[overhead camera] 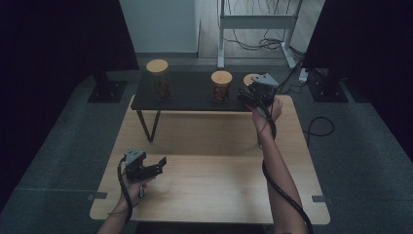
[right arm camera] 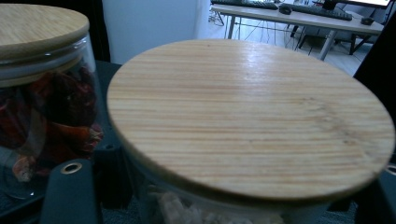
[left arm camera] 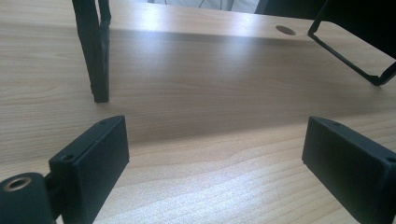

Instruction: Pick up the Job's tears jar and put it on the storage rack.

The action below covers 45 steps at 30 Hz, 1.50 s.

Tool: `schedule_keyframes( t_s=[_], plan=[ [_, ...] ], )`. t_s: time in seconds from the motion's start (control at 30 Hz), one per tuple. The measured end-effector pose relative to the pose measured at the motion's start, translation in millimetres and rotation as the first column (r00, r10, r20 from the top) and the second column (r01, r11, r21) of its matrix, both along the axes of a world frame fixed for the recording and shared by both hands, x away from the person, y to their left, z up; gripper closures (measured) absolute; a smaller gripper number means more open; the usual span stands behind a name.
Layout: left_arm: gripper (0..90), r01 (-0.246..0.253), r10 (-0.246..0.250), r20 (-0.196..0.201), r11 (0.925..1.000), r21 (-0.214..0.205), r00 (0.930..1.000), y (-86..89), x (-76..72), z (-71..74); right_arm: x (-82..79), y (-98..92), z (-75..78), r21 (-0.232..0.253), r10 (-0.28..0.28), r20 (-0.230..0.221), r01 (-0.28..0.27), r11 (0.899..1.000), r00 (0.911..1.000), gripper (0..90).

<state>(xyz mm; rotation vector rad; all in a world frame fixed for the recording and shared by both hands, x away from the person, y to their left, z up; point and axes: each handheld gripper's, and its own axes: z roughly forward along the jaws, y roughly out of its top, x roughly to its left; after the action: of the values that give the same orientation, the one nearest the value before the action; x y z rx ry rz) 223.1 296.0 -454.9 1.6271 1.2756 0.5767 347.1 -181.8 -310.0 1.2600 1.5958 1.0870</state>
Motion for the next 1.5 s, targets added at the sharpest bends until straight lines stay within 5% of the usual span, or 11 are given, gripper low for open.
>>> schedule_keyframes(
  t_s=[0.73,0.93,1.5],
  plan=[
    [6.9,0.000,0.000,0.000,1.0000,0.002,1.0000,-0.4,-0.2,0.1,-0.2,-0.7,-0.7,-0.006,0.002,0.004,-0.002,1.000,1.0000,22.3],
    [6.9,0.001,-0.001,0.001,1.0000,0.003,1.0000,-1.1,-0.7,0.3,-1.9,-1.9,-2.3,0.008,0.011,0.005,-0.011,1.000,0.9999,12.5],
    [6.9,0.007,-0.007,0.004,1.0000,0.004,1.0000,-2.3,-1.9,1.1,-12.5,1.8,-6.0,0.013,-0.001,0.019,0.001,1.000,0.9998,5.2]
  ],
)
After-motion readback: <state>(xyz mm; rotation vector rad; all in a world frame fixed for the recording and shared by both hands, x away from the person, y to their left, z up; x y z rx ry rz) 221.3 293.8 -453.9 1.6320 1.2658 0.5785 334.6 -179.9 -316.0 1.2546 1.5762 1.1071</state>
